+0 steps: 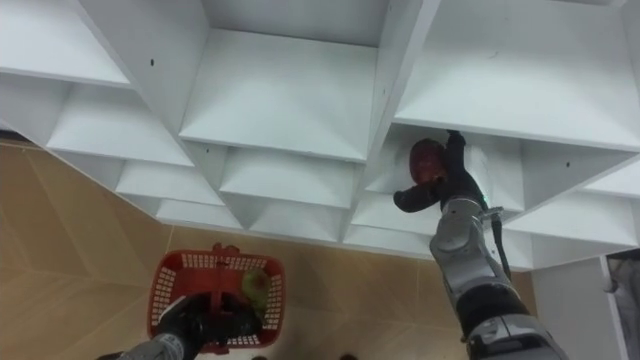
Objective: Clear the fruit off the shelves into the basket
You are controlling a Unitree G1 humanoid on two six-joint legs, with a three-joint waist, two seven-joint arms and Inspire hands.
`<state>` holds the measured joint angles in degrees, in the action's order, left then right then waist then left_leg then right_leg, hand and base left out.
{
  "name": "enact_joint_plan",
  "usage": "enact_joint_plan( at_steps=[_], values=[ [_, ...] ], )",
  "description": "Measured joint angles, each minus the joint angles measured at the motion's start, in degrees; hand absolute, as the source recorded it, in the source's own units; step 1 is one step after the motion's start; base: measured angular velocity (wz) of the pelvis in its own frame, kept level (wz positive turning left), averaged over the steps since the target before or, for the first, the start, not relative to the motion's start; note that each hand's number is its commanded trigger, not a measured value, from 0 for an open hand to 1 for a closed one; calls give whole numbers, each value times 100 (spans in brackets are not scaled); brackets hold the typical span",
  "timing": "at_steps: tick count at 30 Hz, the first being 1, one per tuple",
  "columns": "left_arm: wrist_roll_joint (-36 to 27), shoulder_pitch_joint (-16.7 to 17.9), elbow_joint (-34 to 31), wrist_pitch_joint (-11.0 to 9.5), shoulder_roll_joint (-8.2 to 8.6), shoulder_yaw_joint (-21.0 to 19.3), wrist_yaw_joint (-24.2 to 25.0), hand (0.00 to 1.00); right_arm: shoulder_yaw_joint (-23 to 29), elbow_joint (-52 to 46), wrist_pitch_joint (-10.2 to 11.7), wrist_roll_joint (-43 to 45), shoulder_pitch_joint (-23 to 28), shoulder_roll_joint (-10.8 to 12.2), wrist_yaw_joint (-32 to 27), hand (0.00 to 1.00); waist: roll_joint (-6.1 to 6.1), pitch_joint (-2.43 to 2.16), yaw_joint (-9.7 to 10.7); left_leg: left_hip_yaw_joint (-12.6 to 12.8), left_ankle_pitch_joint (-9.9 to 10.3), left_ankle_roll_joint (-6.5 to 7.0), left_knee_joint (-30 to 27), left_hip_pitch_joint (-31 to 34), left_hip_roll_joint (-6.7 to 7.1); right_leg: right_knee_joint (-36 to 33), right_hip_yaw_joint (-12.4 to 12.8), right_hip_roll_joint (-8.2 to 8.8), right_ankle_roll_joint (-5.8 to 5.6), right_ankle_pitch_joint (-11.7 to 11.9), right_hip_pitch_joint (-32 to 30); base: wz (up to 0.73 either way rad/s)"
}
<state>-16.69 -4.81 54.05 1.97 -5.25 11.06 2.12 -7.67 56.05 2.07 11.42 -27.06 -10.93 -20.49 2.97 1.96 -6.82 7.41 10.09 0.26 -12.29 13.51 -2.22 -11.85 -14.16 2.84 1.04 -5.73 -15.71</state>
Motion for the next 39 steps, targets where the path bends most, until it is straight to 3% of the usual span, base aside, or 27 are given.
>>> enact_joint_plan(
  at_steps=[15,16,17,18,19,28,39],
  values=[
    [-5,-4,-9,2,-27,64,-20,100,2,28,-21,-15,-58,-19,15,0,-2,-2,-1,1,-6,10,-84,98,3,-86,-19,1,1,0,-92,0],
    [-4,-4,-9,2,-27,69,-20,100,2,28,-23,-3,-61,-18,15,24,-3,-2,-3,1,-6,10,-88,101,3,-88,-19,1,1,0,-94,0],
    [-4,-4,-9,2,-27,77,-20,100,2,28,-23,0,-62,-19,15,24,-4,-3,-4,1,-6,10,-93,104,3,-90,-20,1,2,1,-95,0],
    [-4,-4,-9,2,-27,84,-20,100,2,28,-23,0,-62,-19,15,81,-5,-3,-4,1,-6,10,-95,105,3,-90,-21,1,2,1,-95,0],
    [-4,-4,-10,2,-27,97,-19,100,2,28,-23,1,-62,-18,15,100,-6,-4,-4,1,-6,10,-100,108,3,-91,-22,1,3,1,-96,0],
    [-4,-5,-9,1,-27,103,-15,100,9,23,-25,16,-142,-192,-54,100,-6,-7,-10,5,-7,9,-126,100,0,-127,-18,0,13,8,-97,0],
    [-3,-7,-9,1,-69,96,89,100,-5,23,-37,40,-116,-194,74,100,-6,-7,-93,14,-16,18,-157,96,1,-181,-16,15,20,12,-109,0]
  ],
)
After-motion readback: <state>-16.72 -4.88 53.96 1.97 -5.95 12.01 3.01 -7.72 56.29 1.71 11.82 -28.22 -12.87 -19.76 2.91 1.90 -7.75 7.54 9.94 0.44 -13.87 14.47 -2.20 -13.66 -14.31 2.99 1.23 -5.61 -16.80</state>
